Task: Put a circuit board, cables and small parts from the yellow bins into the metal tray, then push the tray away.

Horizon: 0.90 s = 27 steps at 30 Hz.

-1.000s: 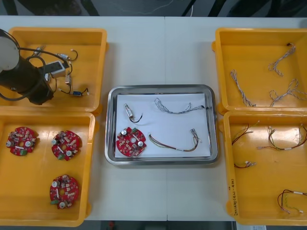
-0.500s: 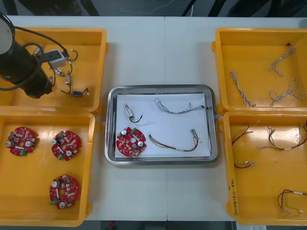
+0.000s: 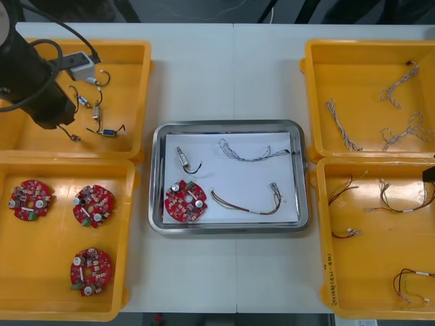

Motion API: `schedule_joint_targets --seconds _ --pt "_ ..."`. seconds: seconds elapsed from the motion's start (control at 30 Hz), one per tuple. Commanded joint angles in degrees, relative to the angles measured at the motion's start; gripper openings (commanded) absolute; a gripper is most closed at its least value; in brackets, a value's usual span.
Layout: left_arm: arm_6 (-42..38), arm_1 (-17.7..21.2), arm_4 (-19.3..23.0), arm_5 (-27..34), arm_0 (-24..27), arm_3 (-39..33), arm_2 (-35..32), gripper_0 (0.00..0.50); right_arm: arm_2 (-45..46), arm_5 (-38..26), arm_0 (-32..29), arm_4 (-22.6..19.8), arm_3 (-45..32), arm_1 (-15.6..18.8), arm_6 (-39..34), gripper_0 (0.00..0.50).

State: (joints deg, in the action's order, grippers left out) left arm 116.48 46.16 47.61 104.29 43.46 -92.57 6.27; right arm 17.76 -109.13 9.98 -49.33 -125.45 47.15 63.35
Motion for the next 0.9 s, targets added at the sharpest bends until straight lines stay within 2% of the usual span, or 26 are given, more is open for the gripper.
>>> schedule_joint_targets --seconds 0.03,0.33,0.9 --pt "-6.35 1.12 1.26 1.44 4.08 -1.82 -3.81 0.000 -0.62 0.76 -0.49 -0.33 -1.20 -0.48 2.57 0.500" --pt "-6.35 0.51 -0.41 0.12 4.17 -1.73 -4.69 0.000 -0.62 0.76 -0.31 -0.77 -1.64 -0.48 3.01 0.500" --pt "-9.25 -0.02 -1.55 1.79 4.35 -1.73 -4.60 0.000 -0.62 0.67 -0.31 -0.77 -1.64 -0.48 3.10 0.500"
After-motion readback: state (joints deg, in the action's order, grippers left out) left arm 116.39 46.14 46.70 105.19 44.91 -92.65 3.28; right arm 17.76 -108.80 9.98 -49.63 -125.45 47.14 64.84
